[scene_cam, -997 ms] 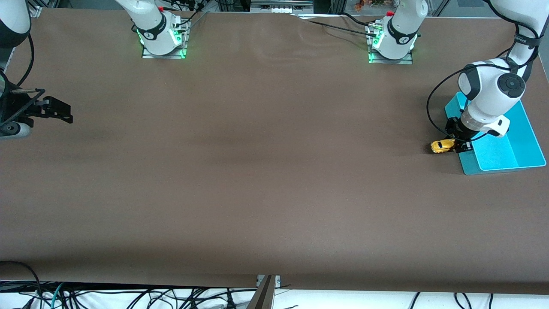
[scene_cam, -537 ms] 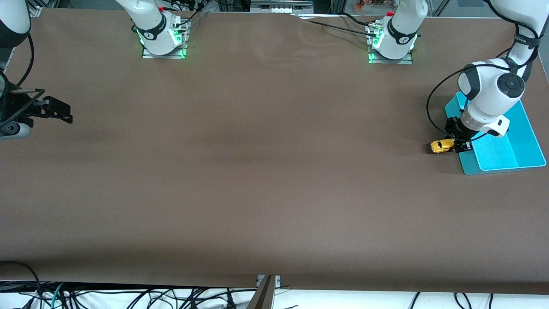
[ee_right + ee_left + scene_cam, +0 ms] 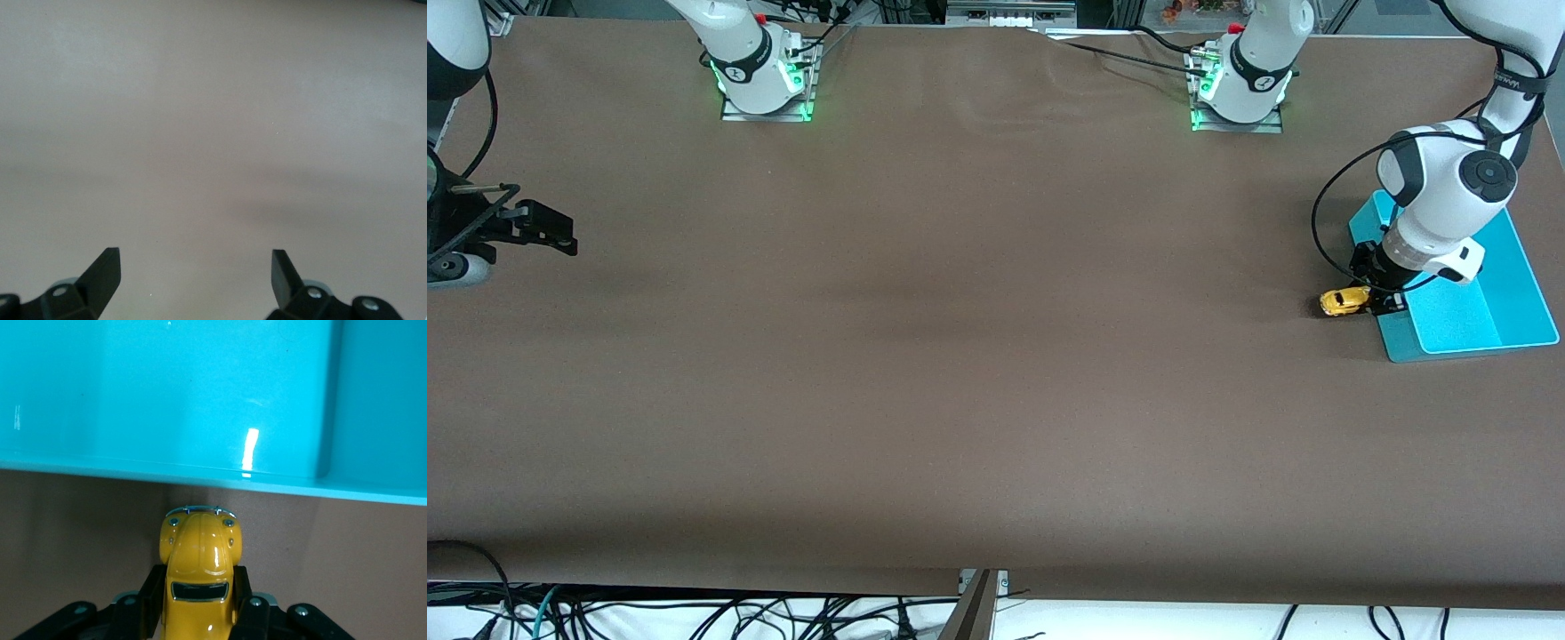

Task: Wind and store yellow beetle car
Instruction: 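Lift the car with the left gripper and carry it over the bin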

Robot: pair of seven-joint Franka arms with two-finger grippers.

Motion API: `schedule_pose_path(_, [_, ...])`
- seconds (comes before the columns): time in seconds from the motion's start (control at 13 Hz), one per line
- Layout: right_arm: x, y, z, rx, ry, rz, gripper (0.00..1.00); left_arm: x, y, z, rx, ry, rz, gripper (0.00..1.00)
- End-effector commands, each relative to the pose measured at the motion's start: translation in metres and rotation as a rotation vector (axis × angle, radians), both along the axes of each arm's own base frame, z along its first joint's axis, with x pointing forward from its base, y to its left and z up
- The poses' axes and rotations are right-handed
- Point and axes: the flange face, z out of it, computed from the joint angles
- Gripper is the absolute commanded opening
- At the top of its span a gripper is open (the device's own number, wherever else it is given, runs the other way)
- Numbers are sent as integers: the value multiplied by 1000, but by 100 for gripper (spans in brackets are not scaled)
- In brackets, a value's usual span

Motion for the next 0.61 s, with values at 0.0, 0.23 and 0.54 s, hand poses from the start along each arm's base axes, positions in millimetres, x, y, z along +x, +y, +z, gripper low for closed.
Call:
schedule_pose_path(0.0, [-3,-2,4,-2,-8,-5,100,-1,-3,11,-3,-1,5,0])
schedule_pose_path(0.23, [-3,-2,5,0,-10,-5,100,-1,-3,11,-3,-1,5,0])
schedule_pose_path(0.54, [-3,-9,5,3,-10,-18,100,10,2,33,-3,33,6,0])
